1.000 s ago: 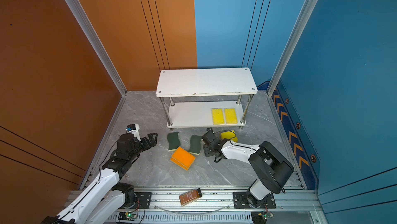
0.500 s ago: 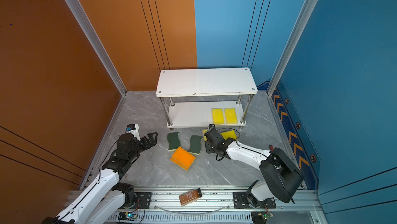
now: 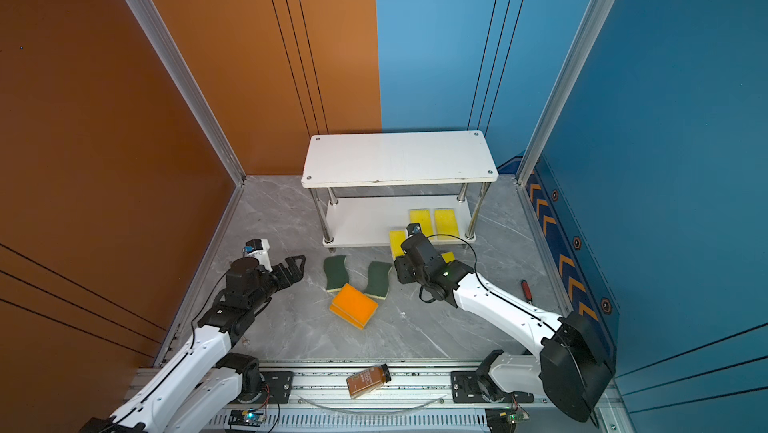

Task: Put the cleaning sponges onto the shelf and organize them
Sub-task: 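Lift the yellow sponge with the right gripper toward the lower shelf, then lower the yellow sponge beside the other two and open the right gripper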

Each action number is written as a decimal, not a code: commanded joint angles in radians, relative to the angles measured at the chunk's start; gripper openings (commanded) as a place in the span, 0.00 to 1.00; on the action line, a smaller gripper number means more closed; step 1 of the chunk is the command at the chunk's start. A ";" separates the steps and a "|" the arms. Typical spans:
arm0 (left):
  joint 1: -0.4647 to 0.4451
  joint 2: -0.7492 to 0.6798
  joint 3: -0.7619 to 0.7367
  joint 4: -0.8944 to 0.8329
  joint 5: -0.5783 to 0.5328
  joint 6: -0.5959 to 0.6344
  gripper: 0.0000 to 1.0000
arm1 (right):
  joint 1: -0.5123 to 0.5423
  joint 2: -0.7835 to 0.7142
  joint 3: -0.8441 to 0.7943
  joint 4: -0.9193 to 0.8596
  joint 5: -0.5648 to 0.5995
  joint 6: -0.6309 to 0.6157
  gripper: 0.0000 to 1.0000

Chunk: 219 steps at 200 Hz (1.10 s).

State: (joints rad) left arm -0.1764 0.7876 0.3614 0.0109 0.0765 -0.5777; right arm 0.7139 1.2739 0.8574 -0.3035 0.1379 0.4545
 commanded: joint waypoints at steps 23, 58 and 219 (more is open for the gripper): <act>0.010 -0.001 -0.004 0.021 0.016 -0.010 0.98 | -0.005 0.085 0.094 0.036 0.093 0.049 0.59; 0.010 -0.008 -0.007 0.016 0.016 -0.010 0.98 | -0.050 0.168 0.129 0.108 0.137 0.081 0.59; 0.015 0.011 0.010 0.003 -0.009 0.007 0.98 | -0.082 0.451 0.284 0.187 0.112 0.082 0.59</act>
State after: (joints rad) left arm -0.1757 0.7895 0.3611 0.0109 0.0761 -0.5770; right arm 0.6464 1.7054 1.1137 -0.1253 0.2371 0.5251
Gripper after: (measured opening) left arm 0.978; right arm 0.589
